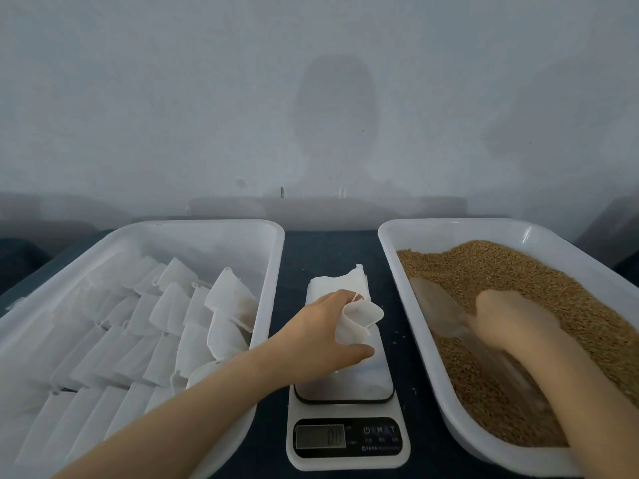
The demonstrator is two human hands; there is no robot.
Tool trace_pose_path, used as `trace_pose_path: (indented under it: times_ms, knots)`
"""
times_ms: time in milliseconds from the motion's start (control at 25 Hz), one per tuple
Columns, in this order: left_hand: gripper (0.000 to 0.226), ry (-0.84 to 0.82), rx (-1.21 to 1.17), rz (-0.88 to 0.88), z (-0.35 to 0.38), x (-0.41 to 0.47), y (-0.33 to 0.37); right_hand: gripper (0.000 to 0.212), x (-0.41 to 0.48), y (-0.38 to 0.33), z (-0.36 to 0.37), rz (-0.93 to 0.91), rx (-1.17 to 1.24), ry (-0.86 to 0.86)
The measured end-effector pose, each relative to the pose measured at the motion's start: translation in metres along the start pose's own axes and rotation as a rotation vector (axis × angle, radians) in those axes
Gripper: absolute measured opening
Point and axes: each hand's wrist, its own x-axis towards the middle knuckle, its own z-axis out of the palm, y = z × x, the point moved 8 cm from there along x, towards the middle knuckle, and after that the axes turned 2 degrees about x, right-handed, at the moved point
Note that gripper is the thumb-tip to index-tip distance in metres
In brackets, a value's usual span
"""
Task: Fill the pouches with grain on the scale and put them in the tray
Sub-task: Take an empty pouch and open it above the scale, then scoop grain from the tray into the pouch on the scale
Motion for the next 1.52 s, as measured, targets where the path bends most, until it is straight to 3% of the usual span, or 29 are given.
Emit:
trace_pose_path:
  times_ms: [120, 240, 480, 680, 800, 960, 1240, 1400, 1520]
  knots:
    - [0.065, -0.020, 0.003, 0.000, 0.003, 0.000, 0.001, 0.035, 0.008, 0.001, 0.022, -0.011, 0.024, -0.110]
    - [0.065, -0.026, 0.000, -0.012, 0.002, -0.001, 0.000, 0.032, 0.010, -0.005, 0.022, -0.014, 0.141, -0.072]
    - [0.067, -0.046, 0.015, -0.003, 0.004, -0.001, 0.001, 0.036, 0.007, -0.003, 0.019, 0.151, 0.375, 0.061]
    - [0.066, -0.046, 0.012, 0.001, 0.005, -0.001, 0.000, 0.050, 0.003, -0.021, 0.025, 0.186, 0.462, -0.024]
    - [0.066, -0.047, 0.012, -0.001, 0.005, -0.001, -0.001, 0.049, -0.001, -0.024, 0.023, 0.105, 0.510, -0.014]
    - [0.066, -0.053, 0.005, -0.013, 0.005, 0.000, -0.001, 0.042, -0.006, -0.024, 0.018, 0.017, 0.775, -0.104]
    - [0.064, -0.049, -0.012, -0.015, 0.003, -0.001, 0.001, 0.045, 0.002, -0.015, 0.025, 0.066, 1.146, -0.226]
    - [0.064, -0.053, -0.061, -0.033, 0.002, 0.000, -0.002, 0.044, 0.000, -0.011, 0.021, 0.074, 1.134, -0.181]
    - [0.066, -0.046, -0.108, -0.065, 0.000, 0.001, -0.006, 0.038, -0.010, -0.014, 0.009, -0.022, 1.030, -0.175]
